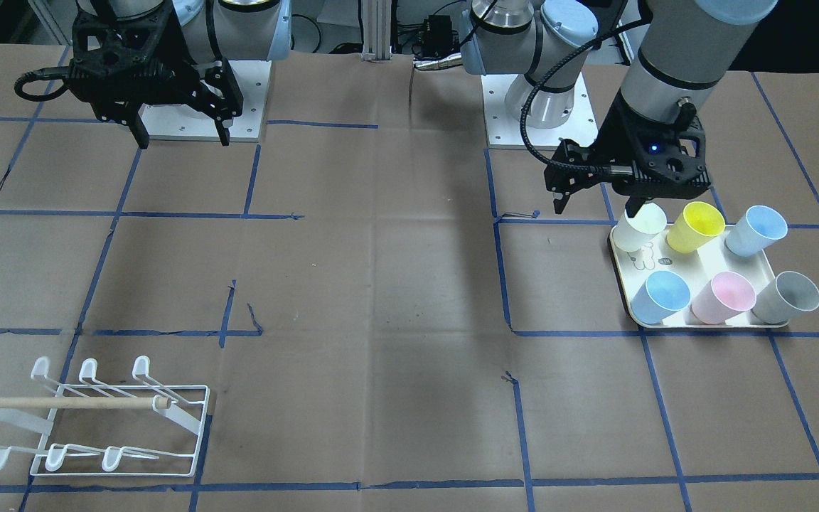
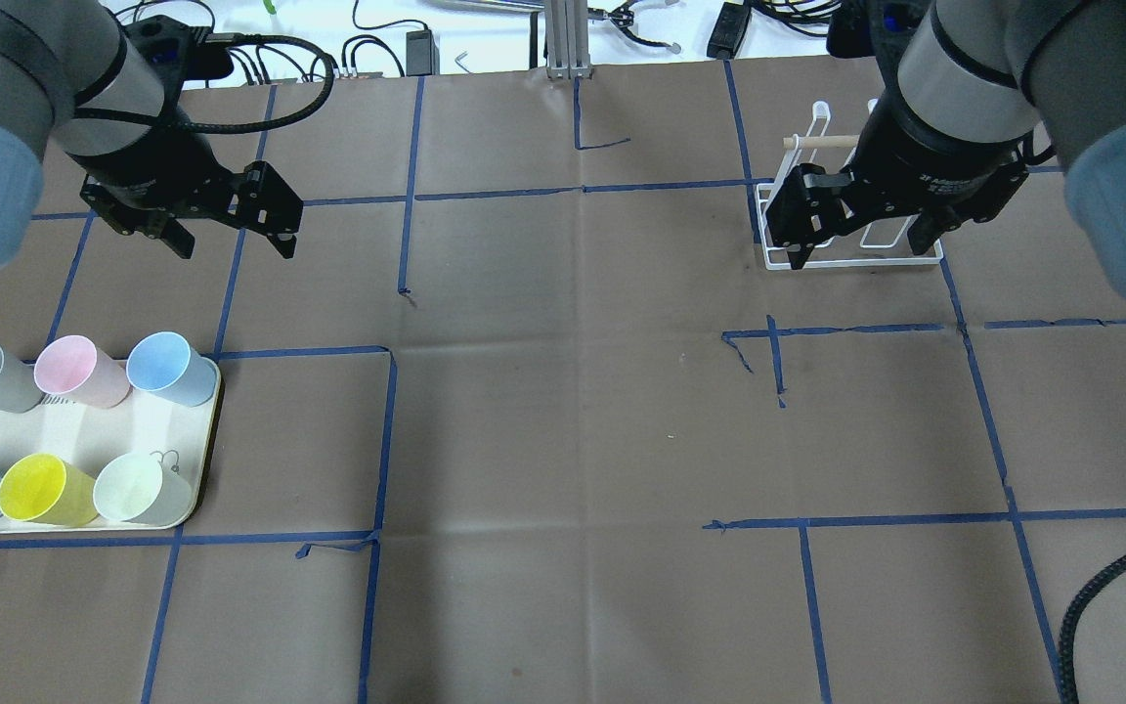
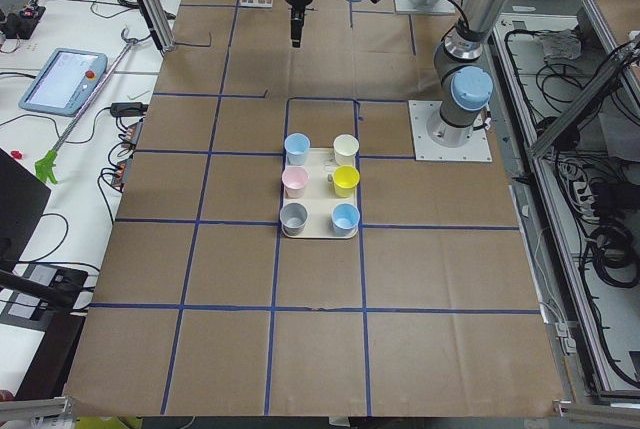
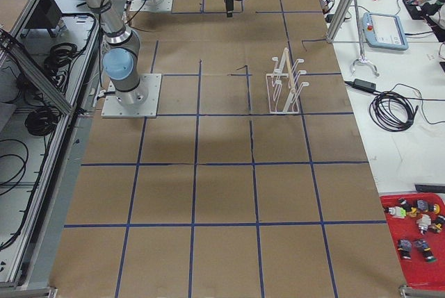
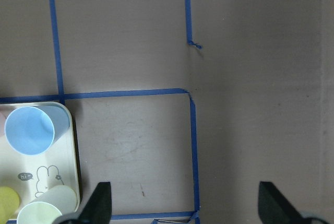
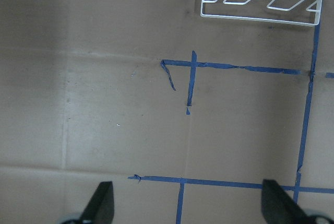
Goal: Transfer IKEA cup to right arm and place on rack
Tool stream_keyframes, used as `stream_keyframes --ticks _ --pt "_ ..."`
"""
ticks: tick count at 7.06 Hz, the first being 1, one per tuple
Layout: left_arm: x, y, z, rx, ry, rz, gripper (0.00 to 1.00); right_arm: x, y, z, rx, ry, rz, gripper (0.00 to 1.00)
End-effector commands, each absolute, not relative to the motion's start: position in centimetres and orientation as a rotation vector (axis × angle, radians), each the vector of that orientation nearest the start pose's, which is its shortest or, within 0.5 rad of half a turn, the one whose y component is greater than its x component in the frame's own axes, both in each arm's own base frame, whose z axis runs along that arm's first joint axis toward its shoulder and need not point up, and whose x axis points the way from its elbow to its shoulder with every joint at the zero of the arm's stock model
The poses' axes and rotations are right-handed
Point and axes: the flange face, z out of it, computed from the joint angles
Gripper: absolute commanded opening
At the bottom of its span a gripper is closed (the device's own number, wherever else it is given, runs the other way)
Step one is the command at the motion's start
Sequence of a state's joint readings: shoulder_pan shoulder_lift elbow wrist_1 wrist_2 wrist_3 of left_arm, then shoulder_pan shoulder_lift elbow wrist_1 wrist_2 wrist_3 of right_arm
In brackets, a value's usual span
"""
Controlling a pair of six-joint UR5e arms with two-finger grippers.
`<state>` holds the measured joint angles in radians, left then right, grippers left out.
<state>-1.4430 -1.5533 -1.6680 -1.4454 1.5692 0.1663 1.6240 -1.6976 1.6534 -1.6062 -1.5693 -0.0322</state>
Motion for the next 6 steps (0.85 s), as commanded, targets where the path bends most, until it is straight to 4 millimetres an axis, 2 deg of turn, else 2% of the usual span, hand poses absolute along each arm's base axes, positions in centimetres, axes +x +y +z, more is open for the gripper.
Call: stream_keyframes --ticks 1,2,3,5,6 --pt "0.2 -49.7 44.5 0.077 3.139 -0.032 1.00 15.6 -43.7 51.2 -0.135 3.134 -0.132 1.00" --pt "4.1 -49.3 43.4 0.075 3.145 -0.029 0.99 15.7 -43.7 51.5 -0.137 3.134 -0.142 1.00" --pt "6.5 -49.3 42.8 0.046 3.152 -0.026 0.99 15.7 -43.9 52.5 -0.142 3.135 -0.164 1.00" --pt "7.6 -50.4 41.9 0.042 3.141 -0.061 0.99 15.7 -44.2 52.9 -0.144 3.135 -0.152 1.00" --pt "8.2 -51.5 40.7 0.042 3.136 -0.076 0.99 15.7 -44.3 53.0 -0.144 3.135 -0.157 1.00"
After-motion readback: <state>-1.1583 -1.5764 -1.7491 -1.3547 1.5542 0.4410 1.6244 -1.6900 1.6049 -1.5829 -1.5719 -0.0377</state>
